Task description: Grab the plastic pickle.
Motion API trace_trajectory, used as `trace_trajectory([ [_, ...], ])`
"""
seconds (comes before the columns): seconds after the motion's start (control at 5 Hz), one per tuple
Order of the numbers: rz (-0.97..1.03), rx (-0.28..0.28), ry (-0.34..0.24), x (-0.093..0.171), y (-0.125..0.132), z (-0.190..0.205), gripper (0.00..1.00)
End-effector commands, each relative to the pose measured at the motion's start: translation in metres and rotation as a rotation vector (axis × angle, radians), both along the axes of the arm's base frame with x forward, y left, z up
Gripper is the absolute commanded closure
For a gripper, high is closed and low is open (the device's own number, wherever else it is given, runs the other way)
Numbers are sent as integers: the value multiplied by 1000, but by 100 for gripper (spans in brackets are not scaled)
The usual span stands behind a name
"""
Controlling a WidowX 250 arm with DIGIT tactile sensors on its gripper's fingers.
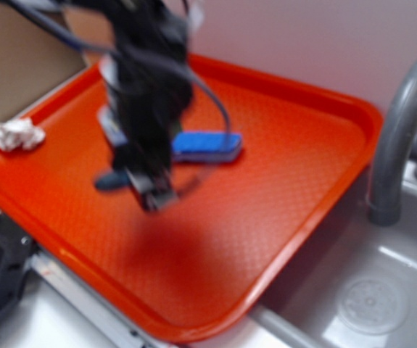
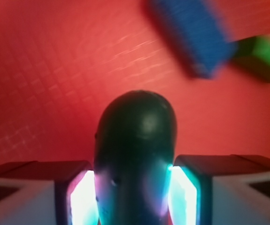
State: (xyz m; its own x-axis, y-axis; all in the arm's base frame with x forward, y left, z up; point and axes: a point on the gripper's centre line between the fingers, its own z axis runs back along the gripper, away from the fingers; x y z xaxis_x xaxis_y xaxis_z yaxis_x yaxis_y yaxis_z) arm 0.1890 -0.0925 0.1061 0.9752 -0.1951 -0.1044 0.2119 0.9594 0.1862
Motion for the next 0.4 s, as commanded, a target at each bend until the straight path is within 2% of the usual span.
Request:
trace_trajectory([
  [0.0,198,-87,-201,-19,62,71,100],
  [0.2,310,-143,-249,-33,88,85,100],
])
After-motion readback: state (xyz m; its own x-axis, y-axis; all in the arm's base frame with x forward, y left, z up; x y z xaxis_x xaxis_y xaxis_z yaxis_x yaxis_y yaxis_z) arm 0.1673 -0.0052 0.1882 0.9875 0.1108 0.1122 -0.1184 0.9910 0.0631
